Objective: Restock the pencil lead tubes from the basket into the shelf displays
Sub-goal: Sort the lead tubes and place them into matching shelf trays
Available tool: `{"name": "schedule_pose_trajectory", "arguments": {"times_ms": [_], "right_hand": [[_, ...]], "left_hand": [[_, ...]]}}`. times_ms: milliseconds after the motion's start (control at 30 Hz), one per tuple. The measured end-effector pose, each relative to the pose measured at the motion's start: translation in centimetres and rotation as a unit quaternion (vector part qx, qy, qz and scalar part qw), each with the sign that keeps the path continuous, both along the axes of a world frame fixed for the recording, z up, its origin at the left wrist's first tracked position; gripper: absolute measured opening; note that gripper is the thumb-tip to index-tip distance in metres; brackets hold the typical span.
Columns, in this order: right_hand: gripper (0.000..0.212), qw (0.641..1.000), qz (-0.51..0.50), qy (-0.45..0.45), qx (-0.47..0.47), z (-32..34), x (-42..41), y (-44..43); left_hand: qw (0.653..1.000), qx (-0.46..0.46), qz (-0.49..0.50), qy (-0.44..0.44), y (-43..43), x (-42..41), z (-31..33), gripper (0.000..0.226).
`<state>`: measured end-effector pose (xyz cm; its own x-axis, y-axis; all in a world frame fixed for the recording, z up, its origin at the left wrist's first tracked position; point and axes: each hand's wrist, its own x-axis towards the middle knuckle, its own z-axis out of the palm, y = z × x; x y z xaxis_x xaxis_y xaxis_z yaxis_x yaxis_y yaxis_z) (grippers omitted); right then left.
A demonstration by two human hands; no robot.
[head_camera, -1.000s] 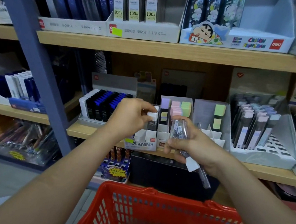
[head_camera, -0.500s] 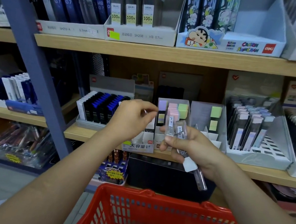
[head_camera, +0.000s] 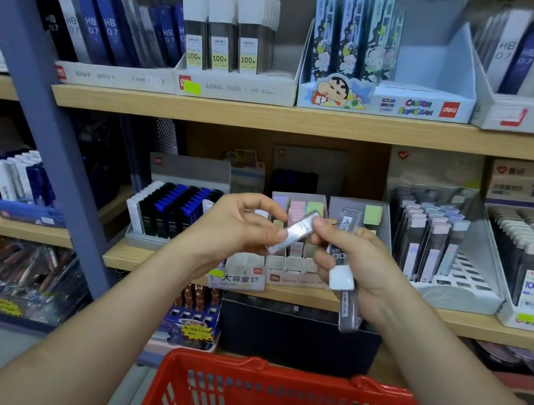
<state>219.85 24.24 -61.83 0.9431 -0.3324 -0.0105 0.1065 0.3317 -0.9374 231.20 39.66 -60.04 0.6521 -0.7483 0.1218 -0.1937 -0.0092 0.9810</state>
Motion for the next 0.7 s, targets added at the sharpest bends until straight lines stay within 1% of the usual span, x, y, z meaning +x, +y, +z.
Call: {"name": "schedule_pose_trajectory", "arguments": {"times_ms": [100, 167, 233, 300, 367, 467, 533, 600, 700], "right_hand": [[0.026, 1.000, 0.005, 0.001, 0.020, 0.1, 0.2, 0.5], [0.032, 1.000, 0.010, 0.013, 0.020, 0.1, 0.2, 0.9], [0.042, 0.999, 0.005, 0.033, 0.023, 0.1, 0.2, 1.0], [0.045, 0.998, 0.000, 0.050, 0.047, 0.1, 0.1, 0.9], [0.042, 0.996, 0.020, 0.052, 0.070, 0.2, 0.1, 0.7], [0.036, 0.994, 0.050, 0.069, 0.066, 0.4, -0.2, 0.4], [0.034, 0.992, 0.080, 0.085, 0.051, 0.5, -0.5, 0.3], [0.029, 0.990, 0.107, 0.077, 0.043, 0.6, -0.7, 0.4], [0.022, 0.992, 0.102, 0.056, 0.047, 0.1, -0.5, 0.7]], "left_hand": [[0.998, 0.017, -0.064, -0.021, 0.0, -0.6, 0.3, 0.056], [0.995, 0.021, -0.093, -0.027, -0.2, -1.0, 0.4, 0.068], [0.994, 0.021, -0.096, -0.038, -0.4, -1.4, 0.6, 0.067], [0.996, 0.008, -0.076, -0.043, -0.5, -1.6, 0.6, 0.062], [0.999, -0.022, -0.037, -0.031, -0.6, -1.5, 0.4, 0.059], [0.997, -0.080, 0.004, -0.005, -0.7, -1.2, 0.1, 0.056], [0.994, -0.112, -0.002, -0.006, -0.7, -1.0, 0.0, 0.054], [0.991, -0.130, -0.013, -0.013, -0.6, -1.1, 0.0, 0.053], [0.989, -0.144, -0.015, -0.014, -0.8, -1.0, -0.1, 0.052]]}}
